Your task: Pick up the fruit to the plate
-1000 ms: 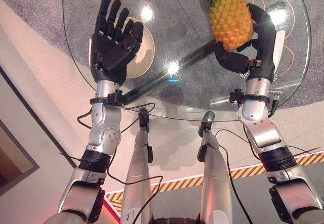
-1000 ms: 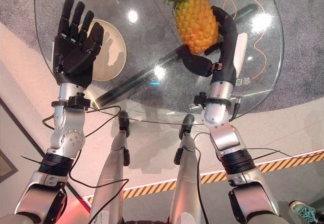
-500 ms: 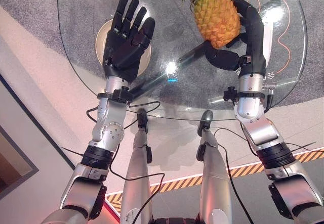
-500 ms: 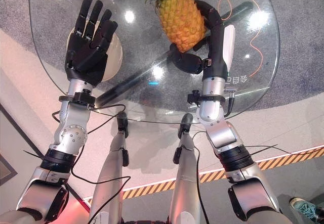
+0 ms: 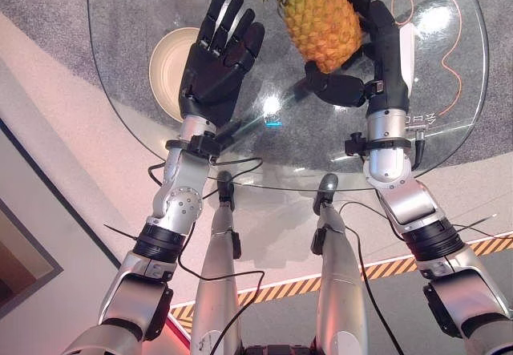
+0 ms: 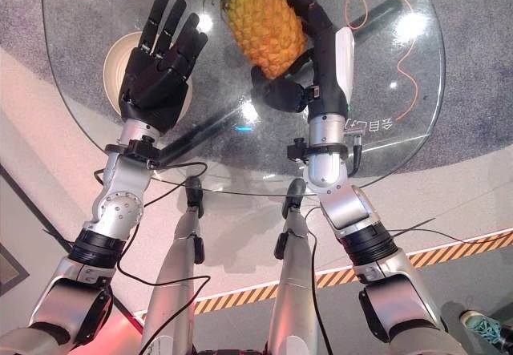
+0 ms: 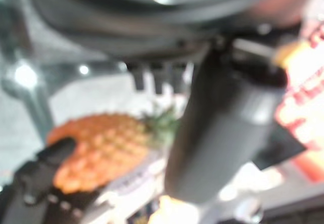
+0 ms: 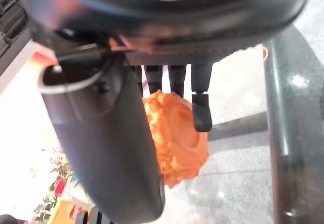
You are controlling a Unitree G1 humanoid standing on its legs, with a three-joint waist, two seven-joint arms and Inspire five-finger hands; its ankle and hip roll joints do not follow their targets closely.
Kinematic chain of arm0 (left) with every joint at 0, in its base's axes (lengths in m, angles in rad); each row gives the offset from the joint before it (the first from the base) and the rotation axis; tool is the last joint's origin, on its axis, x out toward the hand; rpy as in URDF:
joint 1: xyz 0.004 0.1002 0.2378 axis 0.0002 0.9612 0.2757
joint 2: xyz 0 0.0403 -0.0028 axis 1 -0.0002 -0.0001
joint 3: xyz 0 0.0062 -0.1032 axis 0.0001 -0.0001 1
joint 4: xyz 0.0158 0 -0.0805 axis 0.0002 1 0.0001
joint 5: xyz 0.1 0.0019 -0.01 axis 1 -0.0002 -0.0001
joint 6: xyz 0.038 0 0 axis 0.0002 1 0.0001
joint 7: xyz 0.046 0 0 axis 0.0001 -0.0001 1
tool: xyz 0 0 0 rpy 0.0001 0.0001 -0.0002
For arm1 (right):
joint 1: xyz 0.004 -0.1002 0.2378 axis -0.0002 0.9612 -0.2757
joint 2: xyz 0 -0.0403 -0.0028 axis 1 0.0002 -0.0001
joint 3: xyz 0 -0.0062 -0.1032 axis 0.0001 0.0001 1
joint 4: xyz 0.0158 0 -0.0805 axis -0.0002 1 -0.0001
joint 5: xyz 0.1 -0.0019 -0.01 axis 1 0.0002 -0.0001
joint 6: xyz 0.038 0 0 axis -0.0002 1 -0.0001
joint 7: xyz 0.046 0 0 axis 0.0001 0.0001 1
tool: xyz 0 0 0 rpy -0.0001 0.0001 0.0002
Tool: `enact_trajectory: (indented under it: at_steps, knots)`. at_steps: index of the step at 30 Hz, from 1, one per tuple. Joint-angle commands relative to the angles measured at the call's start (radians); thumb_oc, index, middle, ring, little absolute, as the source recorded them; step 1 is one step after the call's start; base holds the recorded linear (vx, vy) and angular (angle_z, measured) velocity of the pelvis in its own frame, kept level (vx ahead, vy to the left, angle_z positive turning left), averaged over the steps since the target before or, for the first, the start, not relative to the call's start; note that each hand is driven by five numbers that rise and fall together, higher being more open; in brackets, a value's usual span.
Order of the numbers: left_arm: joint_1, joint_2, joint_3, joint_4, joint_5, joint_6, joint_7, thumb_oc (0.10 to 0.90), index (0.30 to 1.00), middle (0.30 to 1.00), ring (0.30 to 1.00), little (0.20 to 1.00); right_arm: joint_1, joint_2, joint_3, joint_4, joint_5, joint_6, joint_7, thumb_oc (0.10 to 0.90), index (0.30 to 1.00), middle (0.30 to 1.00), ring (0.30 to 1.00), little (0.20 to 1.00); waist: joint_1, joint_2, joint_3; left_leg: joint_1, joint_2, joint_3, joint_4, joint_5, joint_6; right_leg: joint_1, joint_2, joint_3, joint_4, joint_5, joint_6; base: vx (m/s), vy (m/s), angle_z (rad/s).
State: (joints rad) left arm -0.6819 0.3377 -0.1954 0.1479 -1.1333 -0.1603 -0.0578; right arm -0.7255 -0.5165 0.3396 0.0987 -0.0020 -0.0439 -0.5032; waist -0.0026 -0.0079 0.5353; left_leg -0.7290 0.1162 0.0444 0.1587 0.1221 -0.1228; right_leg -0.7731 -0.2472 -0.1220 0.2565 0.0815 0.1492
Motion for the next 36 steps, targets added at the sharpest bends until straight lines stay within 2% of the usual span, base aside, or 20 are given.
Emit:
enact_trajectory:
  at_steps: [1, 25, 36]
  knots:
    - [-0.101, -0.007, -0.003, -0.133, -0.036, -0.029, -0.063, 0.800, 0.900, 0.900, 0.900, 0.900, -0.134, -0.047, -0.009, -0.209, -0.063, -0.082, -0.006, 0.100, 0.300, 0.300, 0.300, 0.200, -0.011, 0.003, -0.015, 0.009, -0.042, 0.023, 0.035, -0.060, 0.020, 0.054, 0.015, -0.041, -0.077, 0.028, 0.013, 0.00, 0.000, 0.00]
    - [-0.099, -0.036, -0.023, -0.150, -0.109, -0.026, -0.079, 0.800, 0.900, 0.900, 0.900, 0.900, -0.150, -0.030, 0.062, -0.225, -0.048, -0.055, 0.085, 0.100, 0.300, 0.300, 0.300, 0.200, -0.008, 0.004, -0.015, -0.005, -0.046, 0.021, 0.036, -0.055, 0.020, 0.045, 0.011, -0.044, -0.082, 0.033, 0.012, 0.00, 0.000, 0.00]
    - [-0.097, -0.041, -0.029, -0.152, -0.097, -0.039, -0.068, 0.800, 0.900, 0.900, 0.900, 0.900, -0.153, -0.024, 0.092, -0.229, -0.031, -0.045, 0.121, 0.100, 0.300, 0.300, 0.300, 0.200, -0.006, 0.005, -0.015, -0.006, -0.048, 0.021, 0.033, -0.052, 0.021, 0.044, 0.014, -0.044, -0.081, 0.031, 0.010, 0.00, 0.000, 0.00]
